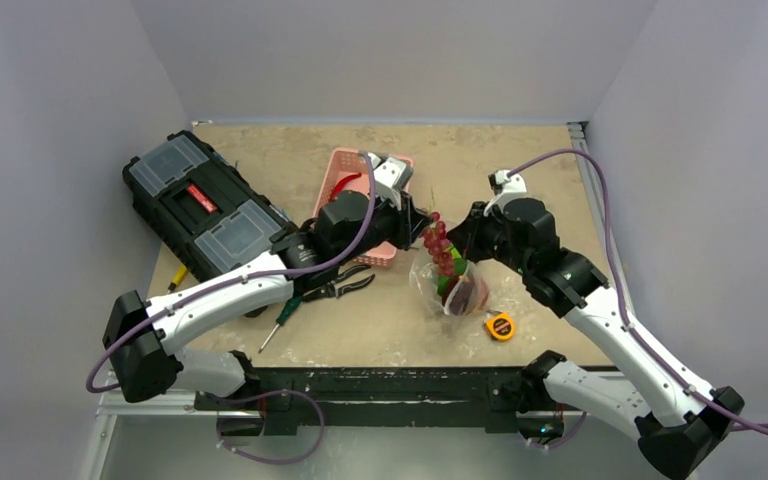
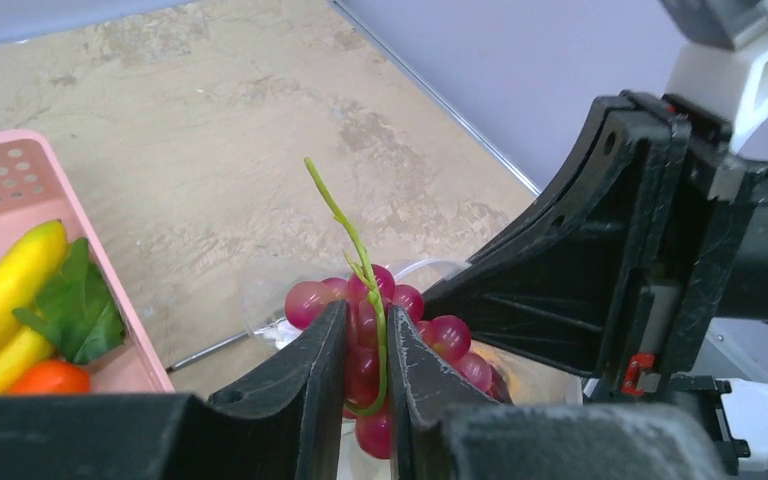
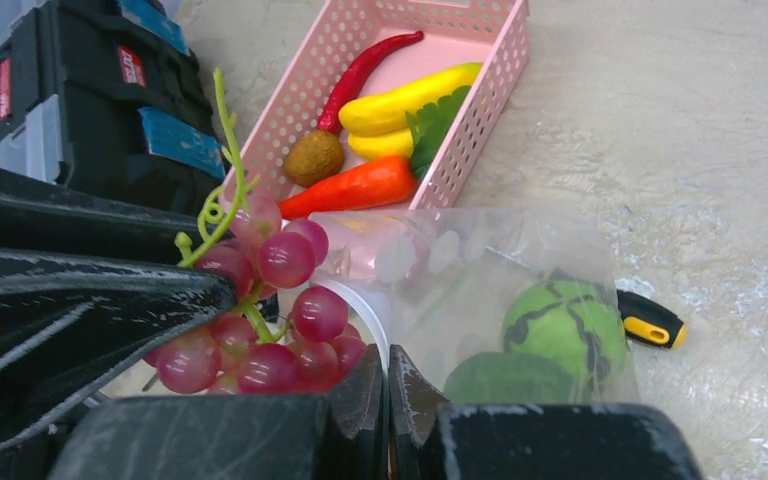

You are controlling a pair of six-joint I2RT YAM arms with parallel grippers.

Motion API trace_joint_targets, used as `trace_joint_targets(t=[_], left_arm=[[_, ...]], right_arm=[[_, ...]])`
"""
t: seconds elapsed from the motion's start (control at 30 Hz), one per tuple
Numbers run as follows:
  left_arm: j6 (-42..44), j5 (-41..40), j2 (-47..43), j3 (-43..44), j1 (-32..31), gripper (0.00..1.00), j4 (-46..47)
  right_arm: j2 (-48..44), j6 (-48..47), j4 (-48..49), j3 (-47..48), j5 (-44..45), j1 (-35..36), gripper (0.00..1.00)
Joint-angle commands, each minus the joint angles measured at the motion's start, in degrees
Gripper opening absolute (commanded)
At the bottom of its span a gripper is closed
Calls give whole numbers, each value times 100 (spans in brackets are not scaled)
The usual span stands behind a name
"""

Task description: Place the food in the zip-top bag and seal the zipper

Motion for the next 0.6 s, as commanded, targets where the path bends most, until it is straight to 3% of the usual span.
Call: trace_joint_targets(t=[0.0, 0.2, 0.47, 0.57], left_arm=[[281, -551, -262, -247, -164, 0, 317], [529, -1124, -296, -293, -351, 0, 461], [622, -1036, -273, -59, -513, 0, 152], [481, -777, -300, -82, -533, 16, 16]], right_arm=[[-54, 221, 253, 590, -360, 8, 0], [43, 370, 108, 866, -589, 11, 0], [116, 394, 175, 790, -597, 15, 0], [124, 382, 211, 756, -587, 13, 0]])
